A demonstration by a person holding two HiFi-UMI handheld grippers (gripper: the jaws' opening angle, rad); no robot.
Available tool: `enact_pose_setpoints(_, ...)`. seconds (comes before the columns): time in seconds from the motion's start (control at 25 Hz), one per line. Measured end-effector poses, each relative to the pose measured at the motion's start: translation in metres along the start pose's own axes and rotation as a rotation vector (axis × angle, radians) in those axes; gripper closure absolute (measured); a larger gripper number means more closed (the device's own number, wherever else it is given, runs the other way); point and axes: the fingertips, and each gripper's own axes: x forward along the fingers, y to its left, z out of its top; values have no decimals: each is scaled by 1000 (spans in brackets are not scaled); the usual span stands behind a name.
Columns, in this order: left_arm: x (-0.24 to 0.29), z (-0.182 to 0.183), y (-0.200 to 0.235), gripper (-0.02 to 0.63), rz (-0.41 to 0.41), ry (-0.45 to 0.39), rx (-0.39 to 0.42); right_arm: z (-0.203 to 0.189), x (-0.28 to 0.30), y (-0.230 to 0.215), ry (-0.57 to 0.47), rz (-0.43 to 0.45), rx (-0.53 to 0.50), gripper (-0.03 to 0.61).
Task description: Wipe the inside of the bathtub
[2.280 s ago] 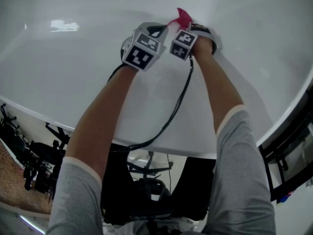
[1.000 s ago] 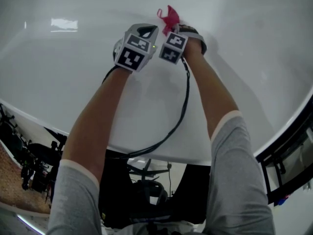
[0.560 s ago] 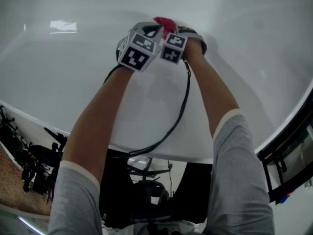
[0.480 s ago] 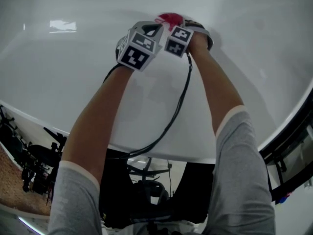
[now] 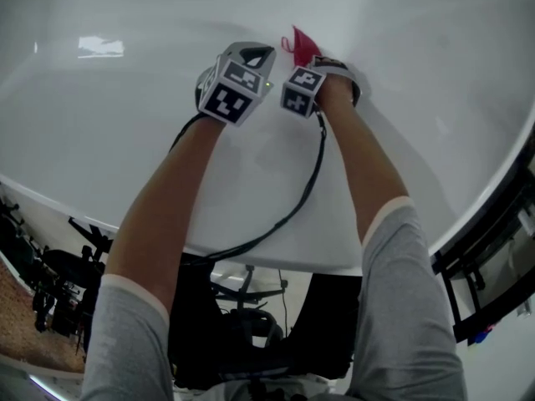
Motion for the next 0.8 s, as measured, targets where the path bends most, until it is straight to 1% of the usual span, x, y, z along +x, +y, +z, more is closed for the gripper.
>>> enact_pose_setpoints(0.08,0,0,-2,608,-2,-1,-4,4,-2,28,-10,70,-35,487)
enact_pose_setpoints(0.12,2,1,-4,608,-3,-2,-4,5,-3,37,-11,87,-58,487)
enact_pose_setpoints(0.2,5,0,-5,609,-6,-3,-7,5,-8,44,-15,91,-102,486)
enact_pose_setpoints(0.28,8,-1,-7,608,-10,-5,-10,4,-7,37,-28,89,-112,486)
enact_pose_setpoints(0.36,9,0,-8,608,-15,-6,-2,-1,-6,16,-20,63,-101,485)
enact_pose_setpoints(0.48,7,-3,-8,607,-13,0,1,-12,0,-25,12,-33,-76,485)
enact_pose_setpoints(0.56,5,-8,-10,609,-15,7,-1,-20,5,-48,49,-104,-49,485)
enact_pose_setpoints(0.68,4,-6,-10,607,-14,6,10,-32,3,-68,137,-174,-38,485)
enact_pose_setpoints(0.72,4,-2,-9,608,-11,3,11,-35,4,-68,172,-185,-56,485)
enact_pose_setpoints(0.76,3,1,-8,607,-9,0,10,-37,4,-62,202,-174,-82,486)
enact_pose_setpoints(0.8,2,4,-8,607,-8,-5,8,-38,4,-51,224,-141,-106,486)
